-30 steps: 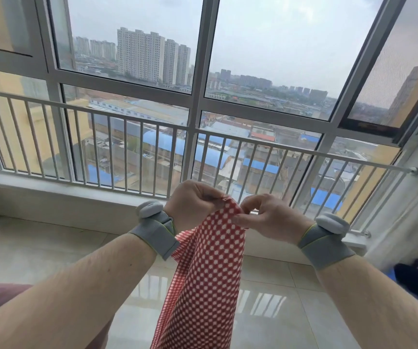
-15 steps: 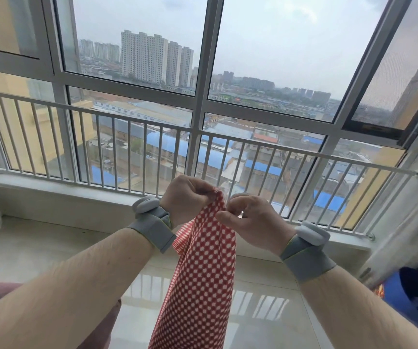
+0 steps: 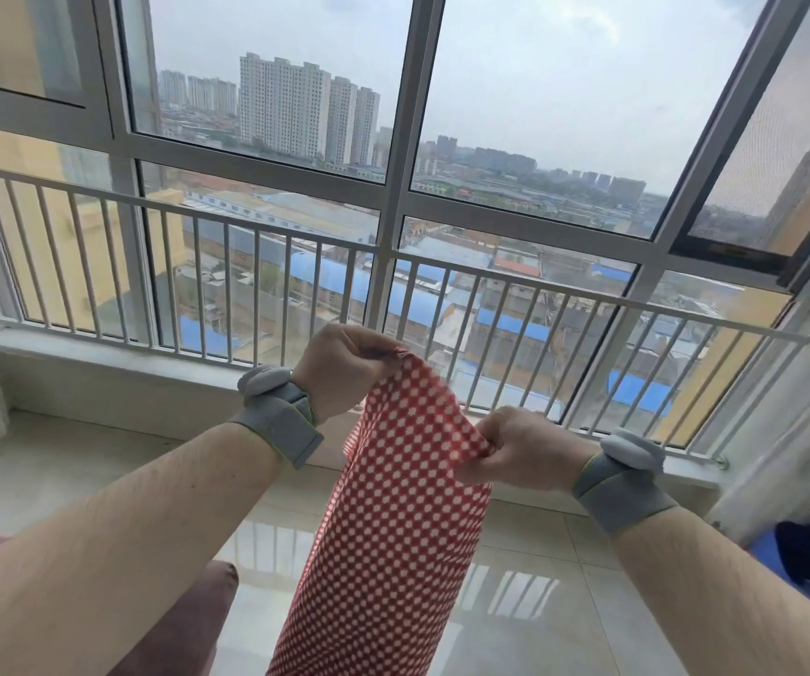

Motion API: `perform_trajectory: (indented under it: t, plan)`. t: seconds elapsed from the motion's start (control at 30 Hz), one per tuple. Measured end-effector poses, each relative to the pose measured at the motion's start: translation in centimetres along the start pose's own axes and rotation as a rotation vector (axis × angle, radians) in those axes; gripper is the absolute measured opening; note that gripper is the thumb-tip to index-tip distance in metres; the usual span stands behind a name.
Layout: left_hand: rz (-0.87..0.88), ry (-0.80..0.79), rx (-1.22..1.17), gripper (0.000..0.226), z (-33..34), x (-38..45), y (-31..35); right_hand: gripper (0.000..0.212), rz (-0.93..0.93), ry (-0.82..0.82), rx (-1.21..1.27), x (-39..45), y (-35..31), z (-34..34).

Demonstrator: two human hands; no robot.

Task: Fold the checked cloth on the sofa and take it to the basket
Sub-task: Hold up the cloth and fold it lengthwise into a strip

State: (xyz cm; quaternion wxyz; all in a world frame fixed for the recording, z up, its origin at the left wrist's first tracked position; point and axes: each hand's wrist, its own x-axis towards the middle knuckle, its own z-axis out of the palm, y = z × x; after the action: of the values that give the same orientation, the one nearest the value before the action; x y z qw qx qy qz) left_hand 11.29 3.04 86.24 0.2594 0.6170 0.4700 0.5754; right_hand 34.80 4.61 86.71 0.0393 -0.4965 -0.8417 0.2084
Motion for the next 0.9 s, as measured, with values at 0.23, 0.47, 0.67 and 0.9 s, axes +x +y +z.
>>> perform_trajectory:
  t: [0.23, 0.47, 0.67, 0.9]
  plan:
    - [-0.063, 0.158, 0.036, 0.028, -2.9, 0.6, -1.6, 0.025, 0.094, -0.040, -0.352, -0.6, 2.4, 0.5]
    - [-0.155, 0.249, 0.033, 0.022, -5.0, 0.5, -4.1, 0.035, 0.212, -0.079, -0.604, -0.4, 4.3, 1.2]
    - [-0.241, 0.302, 0.000, 0.023, -6.6, 1.0, -5.9, 0.036, 0.229, -0.105, -0.696, -0.5, 4.8, 1.1]
    - [-0.311, 0.322, -0.031, 0.021, -8.5, 1.0, -8.0, 0.023, 0.252, -0.110, -0.848, -0.9, 6.3, 0.3]
